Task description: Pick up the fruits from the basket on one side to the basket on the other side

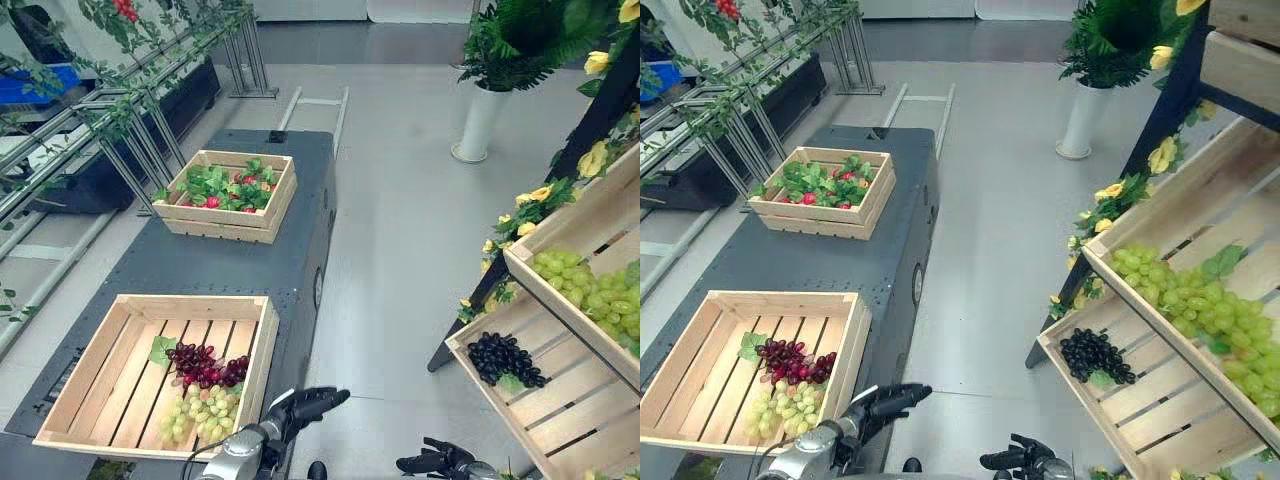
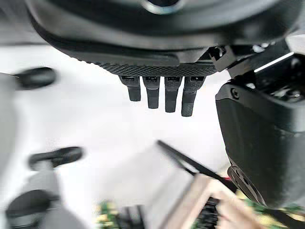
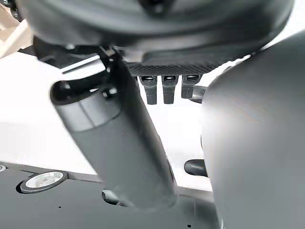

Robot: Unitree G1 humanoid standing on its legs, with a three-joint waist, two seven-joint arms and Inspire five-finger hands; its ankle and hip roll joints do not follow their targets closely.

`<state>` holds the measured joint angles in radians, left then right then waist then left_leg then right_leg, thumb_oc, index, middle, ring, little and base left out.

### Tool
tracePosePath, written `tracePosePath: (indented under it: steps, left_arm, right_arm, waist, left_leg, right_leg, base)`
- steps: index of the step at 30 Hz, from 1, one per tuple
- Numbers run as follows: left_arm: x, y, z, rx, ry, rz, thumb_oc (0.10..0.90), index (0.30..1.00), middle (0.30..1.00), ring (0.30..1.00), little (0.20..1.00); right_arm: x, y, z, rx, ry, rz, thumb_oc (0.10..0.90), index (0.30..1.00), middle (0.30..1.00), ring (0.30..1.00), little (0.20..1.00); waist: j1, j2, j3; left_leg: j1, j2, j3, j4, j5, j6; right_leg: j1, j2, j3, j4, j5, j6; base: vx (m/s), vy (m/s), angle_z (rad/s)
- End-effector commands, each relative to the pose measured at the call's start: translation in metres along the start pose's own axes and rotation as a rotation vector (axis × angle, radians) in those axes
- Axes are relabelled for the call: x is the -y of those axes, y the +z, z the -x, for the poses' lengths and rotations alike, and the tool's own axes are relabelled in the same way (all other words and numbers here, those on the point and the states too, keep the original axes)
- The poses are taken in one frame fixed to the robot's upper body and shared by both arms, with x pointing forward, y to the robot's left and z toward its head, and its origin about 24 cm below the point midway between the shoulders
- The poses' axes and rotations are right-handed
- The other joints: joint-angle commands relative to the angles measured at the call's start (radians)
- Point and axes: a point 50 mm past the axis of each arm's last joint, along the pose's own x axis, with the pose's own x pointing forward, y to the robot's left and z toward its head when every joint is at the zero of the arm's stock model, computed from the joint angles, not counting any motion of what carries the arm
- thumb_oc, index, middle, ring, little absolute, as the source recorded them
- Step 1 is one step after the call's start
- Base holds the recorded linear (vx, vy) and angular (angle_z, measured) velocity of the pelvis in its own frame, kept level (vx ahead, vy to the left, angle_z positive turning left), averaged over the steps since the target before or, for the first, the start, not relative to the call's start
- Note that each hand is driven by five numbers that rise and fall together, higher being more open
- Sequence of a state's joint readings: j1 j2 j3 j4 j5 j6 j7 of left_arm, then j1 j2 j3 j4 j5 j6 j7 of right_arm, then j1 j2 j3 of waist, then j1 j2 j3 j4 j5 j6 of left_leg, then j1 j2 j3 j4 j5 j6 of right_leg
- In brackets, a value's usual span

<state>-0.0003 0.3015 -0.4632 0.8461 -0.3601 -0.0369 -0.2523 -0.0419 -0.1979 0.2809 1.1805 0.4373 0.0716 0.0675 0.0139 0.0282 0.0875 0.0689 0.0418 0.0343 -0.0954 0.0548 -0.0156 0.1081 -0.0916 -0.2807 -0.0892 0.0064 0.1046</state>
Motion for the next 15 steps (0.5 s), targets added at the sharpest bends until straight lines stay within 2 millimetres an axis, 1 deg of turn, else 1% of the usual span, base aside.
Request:
tracePosePath:
  steps: [1,3,5,10,15]
  left_arm:
    - [-0.002,0.045,-0.012,0.16,0.008,-0.046,0.8,0.9,0.9,0.9,0.9]
    - [-0.004,0.044,-0.012,0.151,0.034,-0.051,0.8,0.9,0.9,0.9,0.9]
    - [-0.012,0.033,-0.011,0.109,0.105,-0.014,0.8,0.9,0.9,0.9,0.9]
    - [-0.009,0.018,-0.012,0.041,0.09,-0.041,0.8,0.9,0.9,0.9,0.9]
    - [-0.009,0.016,-0.012,0.032,0.088,-0.028,0.8,0.9,0.9,0.9,0.9]
  right_arm:
    - [0.007,0.015,0.0,0.029,0.009,0.069,0.8,0.9,0.9,0.9,0.9]
    - [0.007,0.017,0.0,0.032,0.008,0.071,0.8,0.9,0.9,0.9,0.9]
    - [0.006,0.02,0.0,0.042,0.007,0.068,0.8,0.9,0.9,0.9,0.9]
    - [0.004,0.021,-0.001,0.047,0.004,0.056,0.8,0.9,0.9,0.9,0.9]
    - [0.004,0.021,-0.001,0.047,0.003,0.062,0.8,0.9,0.9,0.9,0.9]
  waist:
    - [0.003,-0.017,-0.033]
    - [0.004,-0.015,-0.031]
    - [0.009,-0.015,-0.023]
    - [0.015,-0.018,-0.02]
    - [0.014,-0.017,-0.018]
  left_leg:
    - [0.009,-0.03,0.079,0.008,-0.058,-0.01]
    - [0.007,-0.03,0.08,0.008,-0.057,-0.01]
    - [0.004,-0.03,0.075,0.008,-0.055,-0.01]
    - [-0.001,-0.03,0.07,0.008,-0.055,-0.011]
    - [-0.003,-0.031,0.07,0.008,-0.055,-0.011]
  right_leg:
    - [-0.032,-0.001,0.038,0.033,0.012,0.006]
    - [-0.034,-0.002,0.038,0.033,0.012,0.006]
    - [-0.034,-0.002,0.034,0.033,0.014,0.006]
    - [-0.034,-0.004,0.024,0.032,0.012,0.006]
    - [-0.036,-0.004,0.024,0.033,0.012,0.006]
  base:
    - [-0.32,-0.084,-0.81]
    - [-0.02,0.004,0.0]
    - [-0.04,0.001,0.0]
    - [0.0,0.0,0.0]
    - [0.0,0.0,0.0]
